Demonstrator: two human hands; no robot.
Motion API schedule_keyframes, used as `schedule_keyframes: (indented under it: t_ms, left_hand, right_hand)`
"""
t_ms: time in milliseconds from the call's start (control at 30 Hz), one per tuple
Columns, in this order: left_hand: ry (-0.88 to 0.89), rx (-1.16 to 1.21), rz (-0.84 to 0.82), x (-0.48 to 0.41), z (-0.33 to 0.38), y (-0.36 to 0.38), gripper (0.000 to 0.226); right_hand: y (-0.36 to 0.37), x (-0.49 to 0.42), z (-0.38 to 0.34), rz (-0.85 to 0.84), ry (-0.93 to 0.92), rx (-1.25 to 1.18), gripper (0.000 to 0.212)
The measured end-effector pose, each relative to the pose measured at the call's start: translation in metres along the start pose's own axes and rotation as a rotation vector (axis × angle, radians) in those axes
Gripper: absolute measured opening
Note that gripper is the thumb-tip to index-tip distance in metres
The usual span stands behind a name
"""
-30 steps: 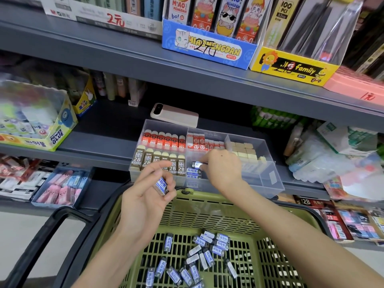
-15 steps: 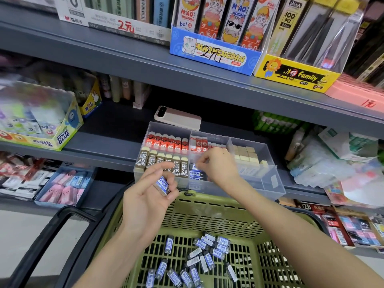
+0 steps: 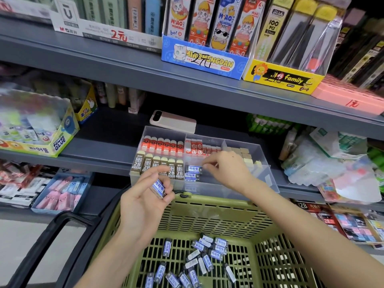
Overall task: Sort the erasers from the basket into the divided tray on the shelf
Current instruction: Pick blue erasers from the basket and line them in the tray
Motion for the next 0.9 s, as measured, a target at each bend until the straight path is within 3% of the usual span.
schedule_keyframes:
  t_ms: [167, 400, 533, 667, 767, 833, 900]
  left_hand:
    - [0.011, -0.013, -0.001, 0.001, 0.002, 0.0, 0.026]
    - [-0.003, -0.018, -0.01, -0.001, 0.002, 0.0, 0.041]
    - [-0.006, -0.008, -0.008, -0.001, 0.002, -0.001, 0.042]
    - [-0.004, -0.006, -0.022, -0.001, 0.002, 0.0, 0.038]
    - [0.007, 0.009, -0.049, 0.0, 0.002, 0.001, 0.033]
    - [-0.016, 0.048, -0.064, -0.001, 0.002, 0.001, 0.039]
    - [-0.042, 0.08, -0.083, -0.002, 0.002, 0.002, 0.04]
  right_hand:
    - [0.014, -0.002, -0.004, -0.269, -0.1, 0.089, 0.033]
    - [0.014, -0.01, -0.008, -0.504, -0.046, 0.015, 0.038]
    - [0.011, -0.01, -0.005, -0.403, 0.018, -0.11, 0.039]
    - [0.018, -0.003, -0.005, -0.333, 0.208, -0.431, 0.043]
    - [0.019, 0.0, -0.003, -0.31, 0.285, -0.514, 0.047]
    - [0.014, 0.001, -0.002, -0.235, 0.243, -0.444, 0.039]
    - [0.002, 0.005, -0.009, -0.053, 0.169, -0.44, 0.025]
Point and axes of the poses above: each hand's wrist, its own x-axis away from the middle knuckle, its own y-axis out of the palm, z = x × y, the point moved 3 cm from there along -x, towards the middle knuckle, and after that the axes turned 15 degrees about z, right-handed, at the moved point
